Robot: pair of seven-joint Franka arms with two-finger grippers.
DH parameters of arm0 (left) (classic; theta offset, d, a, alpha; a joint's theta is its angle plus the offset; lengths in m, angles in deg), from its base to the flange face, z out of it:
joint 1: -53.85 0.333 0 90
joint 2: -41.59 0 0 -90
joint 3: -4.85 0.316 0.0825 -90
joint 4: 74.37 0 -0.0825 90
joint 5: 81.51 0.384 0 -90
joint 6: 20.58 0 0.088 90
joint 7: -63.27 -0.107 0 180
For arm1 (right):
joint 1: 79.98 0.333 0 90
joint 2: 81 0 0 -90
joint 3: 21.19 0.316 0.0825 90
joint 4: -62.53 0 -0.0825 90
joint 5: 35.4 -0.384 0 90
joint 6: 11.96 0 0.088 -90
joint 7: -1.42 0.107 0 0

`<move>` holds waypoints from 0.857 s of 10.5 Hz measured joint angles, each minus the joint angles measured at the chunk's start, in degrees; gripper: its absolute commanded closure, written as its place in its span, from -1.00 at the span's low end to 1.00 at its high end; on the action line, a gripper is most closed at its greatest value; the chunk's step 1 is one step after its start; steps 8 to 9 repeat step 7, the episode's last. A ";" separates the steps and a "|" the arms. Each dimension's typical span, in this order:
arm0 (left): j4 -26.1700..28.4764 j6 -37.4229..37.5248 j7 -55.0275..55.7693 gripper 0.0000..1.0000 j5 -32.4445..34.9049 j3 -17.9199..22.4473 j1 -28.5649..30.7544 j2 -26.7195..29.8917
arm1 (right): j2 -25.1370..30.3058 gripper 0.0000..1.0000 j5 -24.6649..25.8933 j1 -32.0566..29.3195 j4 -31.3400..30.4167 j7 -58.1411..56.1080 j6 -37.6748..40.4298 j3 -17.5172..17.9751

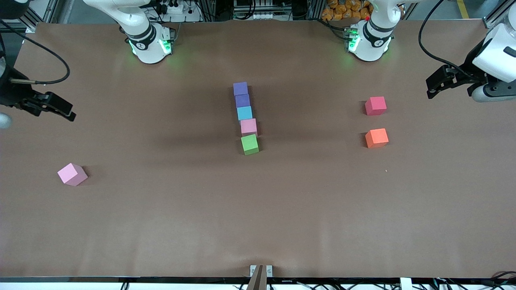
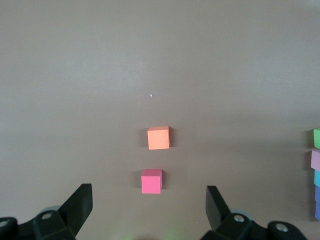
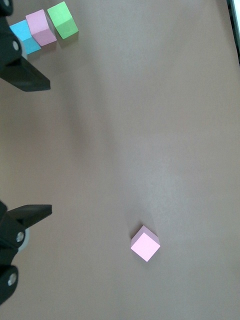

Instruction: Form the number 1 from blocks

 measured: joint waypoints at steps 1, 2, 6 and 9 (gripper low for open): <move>-0.16 0.01 -1.18 -1.00 -1.05 0.00 0.07 0.02 | 0.02 -1.00 0.00 -0.01 0.02 -0.02 0.00 -0.11; -0.37 0.03 -2.47 -1.00 -2.32 0.03 0.31 0.07 | 0.03 -1.00 0.00 -0.01 0.06 -0.02 0.00 -0.04; -0.80 0.13 -3.28 -1.00 -3.35 0.10 0.78 0.25 | -0.07 -1.00 0.00 0.15 0.09 -0.07 -0.24 0.29; -0.80 0.13 -3.28 -1.00 -3.35 0.10 0.78 0.25 | -0.31 -1.00 0.00 0.21 0.07 -0.11 -0.44 0.31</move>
